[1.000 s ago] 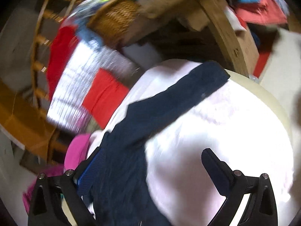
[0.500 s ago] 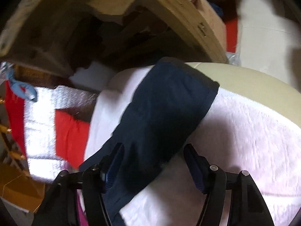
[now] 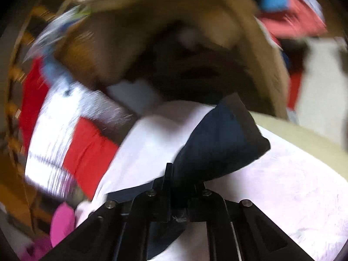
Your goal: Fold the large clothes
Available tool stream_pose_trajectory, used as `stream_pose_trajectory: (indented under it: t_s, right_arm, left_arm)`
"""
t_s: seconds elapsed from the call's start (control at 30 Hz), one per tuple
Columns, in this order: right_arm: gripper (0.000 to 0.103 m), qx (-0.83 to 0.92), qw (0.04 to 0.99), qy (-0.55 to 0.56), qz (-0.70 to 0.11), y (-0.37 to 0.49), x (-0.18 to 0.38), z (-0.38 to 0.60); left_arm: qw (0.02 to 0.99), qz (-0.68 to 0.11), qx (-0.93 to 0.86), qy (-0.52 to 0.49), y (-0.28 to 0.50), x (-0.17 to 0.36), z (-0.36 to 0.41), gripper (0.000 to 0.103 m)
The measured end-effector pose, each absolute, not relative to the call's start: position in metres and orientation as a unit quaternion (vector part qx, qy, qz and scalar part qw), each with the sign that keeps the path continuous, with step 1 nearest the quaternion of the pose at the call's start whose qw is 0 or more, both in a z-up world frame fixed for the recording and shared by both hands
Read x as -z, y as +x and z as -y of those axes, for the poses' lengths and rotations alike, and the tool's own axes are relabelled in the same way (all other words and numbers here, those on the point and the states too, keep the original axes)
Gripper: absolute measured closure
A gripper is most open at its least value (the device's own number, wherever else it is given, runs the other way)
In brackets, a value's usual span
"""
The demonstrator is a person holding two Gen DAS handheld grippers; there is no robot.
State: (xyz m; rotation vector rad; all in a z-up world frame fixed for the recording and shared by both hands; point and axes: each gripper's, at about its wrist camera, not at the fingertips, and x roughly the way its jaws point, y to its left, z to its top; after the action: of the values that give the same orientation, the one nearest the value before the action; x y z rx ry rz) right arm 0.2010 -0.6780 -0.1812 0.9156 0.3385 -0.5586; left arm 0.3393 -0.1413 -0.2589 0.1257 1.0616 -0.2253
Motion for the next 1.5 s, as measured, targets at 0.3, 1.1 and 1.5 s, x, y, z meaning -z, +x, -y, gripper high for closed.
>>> stream_pose_trajectory:
  t_s: [0.3, 1.1, 1.5]
  right_arm:
    - [0.093, 0.121, 0.930, 0.303, -0.167, 0.284, 0.084, 0.512]
    - [0.016, -0.142, 0.864, 0.341, -0.343, 0.401, 0.177, 0.260]
    - [0.018, 0.090, 0.897, 0.333, -0.277, 0.311, 0.164, 0.462]
  left_arm:
    - [0.929, -0.370, 0.006, -0.005, 0.350, 0.196, 0.063, 0.000]
    - [0.938, -0.322, -0.045, -0.117, 0.355, 0.173, -0.055, 0.000]
    - [0.908, -0.393, 0.129, -0.070, 0.366, 0.202, 0.044, 0.036]
